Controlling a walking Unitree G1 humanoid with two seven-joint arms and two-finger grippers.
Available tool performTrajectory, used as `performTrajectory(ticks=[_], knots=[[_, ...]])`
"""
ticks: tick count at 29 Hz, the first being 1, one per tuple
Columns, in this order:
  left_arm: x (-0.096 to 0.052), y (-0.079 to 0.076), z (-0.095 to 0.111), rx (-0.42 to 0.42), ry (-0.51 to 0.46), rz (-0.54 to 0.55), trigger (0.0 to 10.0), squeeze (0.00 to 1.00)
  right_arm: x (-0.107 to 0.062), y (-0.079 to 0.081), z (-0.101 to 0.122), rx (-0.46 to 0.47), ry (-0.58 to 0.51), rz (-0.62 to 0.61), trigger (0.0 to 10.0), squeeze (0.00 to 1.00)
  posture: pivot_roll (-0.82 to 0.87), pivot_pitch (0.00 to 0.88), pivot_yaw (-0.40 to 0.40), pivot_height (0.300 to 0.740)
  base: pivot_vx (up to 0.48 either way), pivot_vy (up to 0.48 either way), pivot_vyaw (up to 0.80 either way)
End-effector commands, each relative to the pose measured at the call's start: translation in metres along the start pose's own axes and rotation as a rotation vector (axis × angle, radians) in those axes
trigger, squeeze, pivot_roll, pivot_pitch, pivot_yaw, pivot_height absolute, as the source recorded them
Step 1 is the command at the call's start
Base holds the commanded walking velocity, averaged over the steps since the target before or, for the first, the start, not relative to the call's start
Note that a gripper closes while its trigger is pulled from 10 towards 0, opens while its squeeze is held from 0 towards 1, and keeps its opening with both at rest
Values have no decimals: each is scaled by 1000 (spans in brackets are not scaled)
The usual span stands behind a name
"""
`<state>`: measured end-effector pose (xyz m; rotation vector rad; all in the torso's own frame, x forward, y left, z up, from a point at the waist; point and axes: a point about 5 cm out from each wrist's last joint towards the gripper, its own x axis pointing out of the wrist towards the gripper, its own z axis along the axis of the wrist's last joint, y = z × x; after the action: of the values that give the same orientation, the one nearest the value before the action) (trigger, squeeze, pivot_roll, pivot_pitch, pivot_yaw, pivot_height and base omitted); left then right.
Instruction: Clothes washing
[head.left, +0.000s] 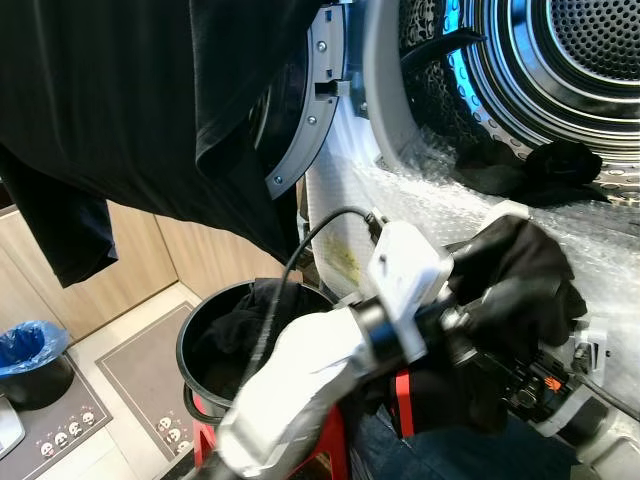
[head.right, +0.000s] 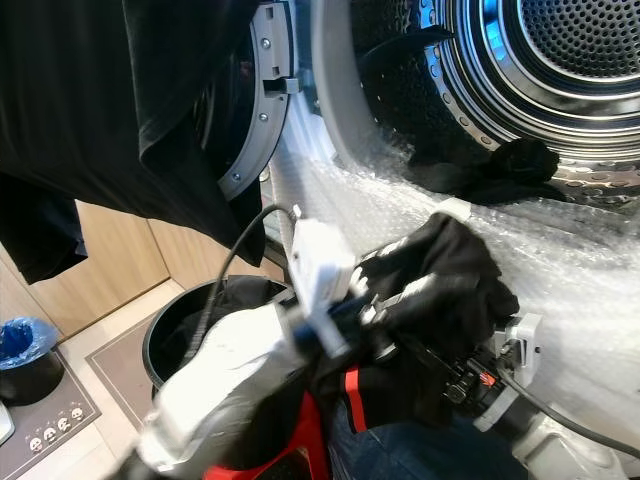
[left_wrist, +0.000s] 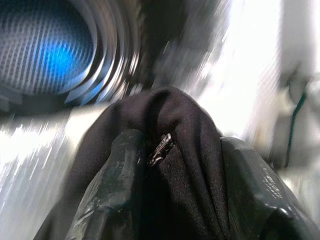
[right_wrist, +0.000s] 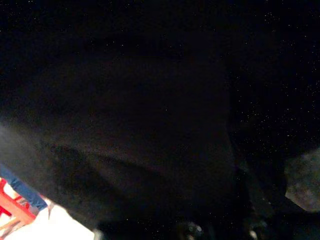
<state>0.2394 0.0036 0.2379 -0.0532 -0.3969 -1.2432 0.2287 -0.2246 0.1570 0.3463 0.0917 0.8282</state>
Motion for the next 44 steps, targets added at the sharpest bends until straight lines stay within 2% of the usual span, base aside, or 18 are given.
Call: performTrajectory(ticks=[1, 7, 10, 13, 19, 21, 23, 25, 26, 27, 33, 35, 38, 41, 44], knots=[[-5, -1, 6, 1, 8, -33, 10000, 1000, -1, 2, 7, -11, -17, 40, 0, 0, -81, 0, 2, 740, 0, 0, 0], [-26, 8, 6, -10, 99, -38, 10000, 1000, -2, 1, 13, -28, 4, 77, 0, 0, -69, 0, -8, 740, 0, 0, 0], [-56, 17, 5, -17, 277, -75, 10000, 1000, -1, 9, 28, -89, 52, 210, 0, 0, -60, 0, -7, 740, 0, 0, 0], [-68, 20, 4, -24, 331, -91, 10000, 1000, -1, 11, 32, -122, 99, 241, 0, 0, -58, 0, -10, 740, 0, 0, 0], [-71, 17, 19, -90, 308, -129, 10000, 1000, 2, 10, 48, -166, 114, 273, 0, 0, -52, 0, -14, 740, 0, 0, 0], [-79, 8, 11, -111, 396, -185, 10000, 1000, 5, 13, 59, -188, 94, 305, 0, 0, -50, 0, -11, 740, 0, 0, 0], [-81, 7, 10, -119, 412, -197, 10000, 1000, 5, 13, 61, -191, 88, 311, 0, 0, -50, 0, -11, 740, 0, 0, 0], [-86, -1, 9, -177, 430, -249, 10000, 1000, 3, 15, 68, -204, 82, 324, 0, 0, -50, 0, -11, 740, 0, 0, 0], [-88, -3, 9, -183, 433, -263, 10000, 192, 3, 16, 69, -209, 87, 332, 0, 0, -52, 0, -8, 740, 0, 0, 0], [-89, -4, 9, -184, 439, -272, 10000, 0, 2, 17, 70, -214, 90, 343, 0, 0, -52, 0, -8, 740, 0, 0, 0], [-95, -6, 7, -191, 480, -285, 10000, 0, 0, 20, 74, -221, 95, 371, 0, 0, -52, 0, -5, 740, 0, 0, 0], [-102, -4, 4, -195, 509, -276, 10000, 0, -3, 26, 88, -241, 61, 403, 0, 0, -65, 0, 6, 740, 0, 0, 0], [-108, -2, 1, -211, 525, -261, 10000, 0, -4, 36, 123, -273, -81, 466, 0, 0, -70, 0, 9, 740, 0, 0, 0], [-111, -2, -3, -180, 543, -240, 10000, 0, -3, 39, 140, -307, -121, 483, 0, 0, -70, 0, 9, 740, 0, 0, 0], [-111, -2, -5, -159, 553, -230, 10000, 0, -2, 39, 145, -314, -130, 493, 0, 0, -70, 0, 2, 740, 0, 0, 0]])
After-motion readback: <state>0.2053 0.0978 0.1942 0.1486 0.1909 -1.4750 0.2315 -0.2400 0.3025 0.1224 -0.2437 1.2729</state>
